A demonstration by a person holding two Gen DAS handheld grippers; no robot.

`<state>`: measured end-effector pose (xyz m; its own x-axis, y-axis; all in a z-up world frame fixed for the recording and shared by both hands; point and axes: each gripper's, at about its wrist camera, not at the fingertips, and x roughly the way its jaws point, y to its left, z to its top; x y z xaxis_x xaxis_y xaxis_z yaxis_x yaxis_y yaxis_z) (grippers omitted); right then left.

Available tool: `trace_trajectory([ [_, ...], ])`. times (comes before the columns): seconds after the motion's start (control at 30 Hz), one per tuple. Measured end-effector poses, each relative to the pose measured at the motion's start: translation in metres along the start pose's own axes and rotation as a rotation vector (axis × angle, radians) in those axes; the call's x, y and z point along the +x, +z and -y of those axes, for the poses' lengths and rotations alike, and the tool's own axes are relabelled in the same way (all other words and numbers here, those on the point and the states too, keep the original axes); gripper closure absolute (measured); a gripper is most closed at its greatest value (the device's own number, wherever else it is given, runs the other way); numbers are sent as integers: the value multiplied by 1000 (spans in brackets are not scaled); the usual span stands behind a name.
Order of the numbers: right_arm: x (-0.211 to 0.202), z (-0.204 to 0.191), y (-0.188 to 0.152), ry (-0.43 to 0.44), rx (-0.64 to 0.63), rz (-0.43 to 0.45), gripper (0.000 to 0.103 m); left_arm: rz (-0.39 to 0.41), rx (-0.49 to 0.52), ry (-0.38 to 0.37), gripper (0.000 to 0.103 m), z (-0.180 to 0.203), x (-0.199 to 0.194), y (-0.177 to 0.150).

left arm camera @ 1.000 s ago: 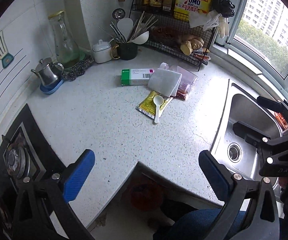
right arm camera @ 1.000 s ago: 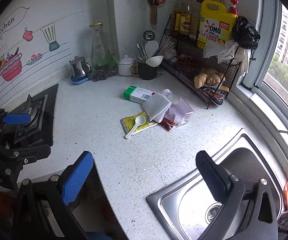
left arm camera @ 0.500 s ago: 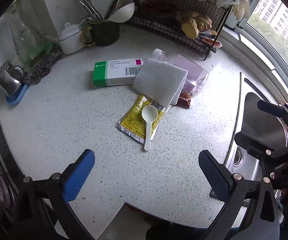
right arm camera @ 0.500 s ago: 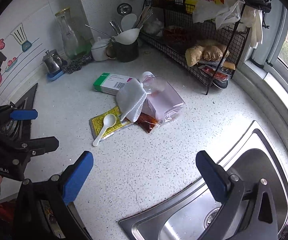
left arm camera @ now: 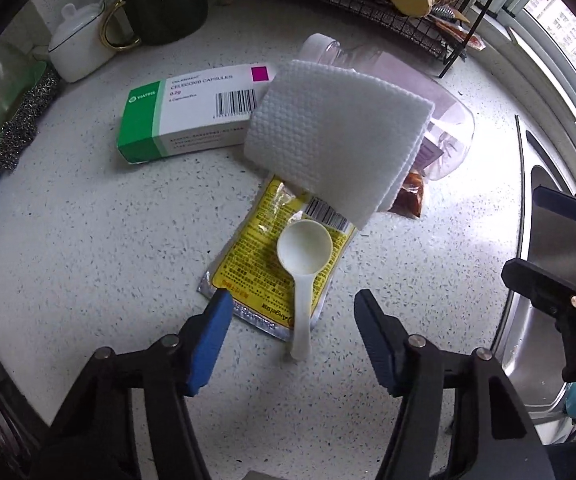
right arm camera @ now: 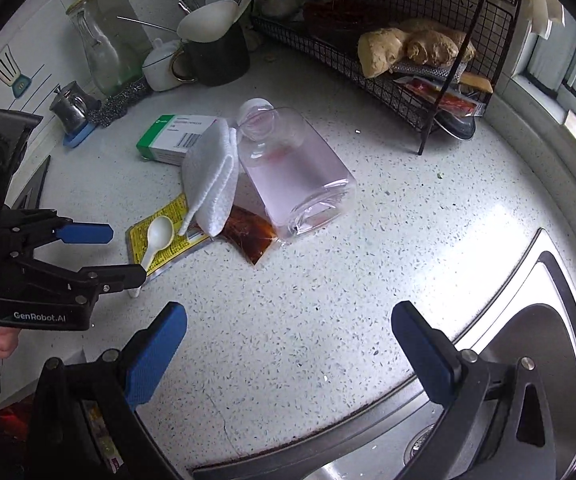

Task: Collect trash
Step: 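Close the left tool on the white plastic spoon's handle, then grasp the white cloth pad with the right tool while the left tool holds the spoon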

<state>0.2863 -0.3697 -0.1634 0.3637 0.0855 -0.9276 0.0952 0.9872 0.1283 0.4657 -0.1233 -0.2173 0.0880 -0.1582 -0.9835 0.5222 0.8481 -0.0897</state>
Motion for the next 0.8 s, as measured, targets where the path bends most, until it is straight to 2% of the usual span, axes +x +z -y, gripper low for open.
trace_trajectory([
  [0.07, 2, 2, 1, 4, 8, -5, 1, -15, -4, -2, 55, -1, 6, 2],
  [0.13, 4, 4, 1, 15, 22, -9, 1, -29, -18, -19, 61, -2, 11, 4],
  [0.3, 6, 8, 2, 26, 44, -15, 1, -31, -6, -23, 64, 2, 16, 4],
  [0.37, 6, 9, 1, 26, 48, -15, 1, -30, -6, -17, 78, 3, 16, 3],
  [0.5, 9, 8, 3, 27, 53, -15, 1, -23, -19, -34, 89, 4, 15, 5],
  [0.6, 13, 6, 6, 25, 49, -19, 0, -23, -7, -32, 94, 4, 15, 2],
  [0.8, 12, 0, 13, 37, 35, -16, 0, -16, 17, -38, 94, 12, 13, -2],
])
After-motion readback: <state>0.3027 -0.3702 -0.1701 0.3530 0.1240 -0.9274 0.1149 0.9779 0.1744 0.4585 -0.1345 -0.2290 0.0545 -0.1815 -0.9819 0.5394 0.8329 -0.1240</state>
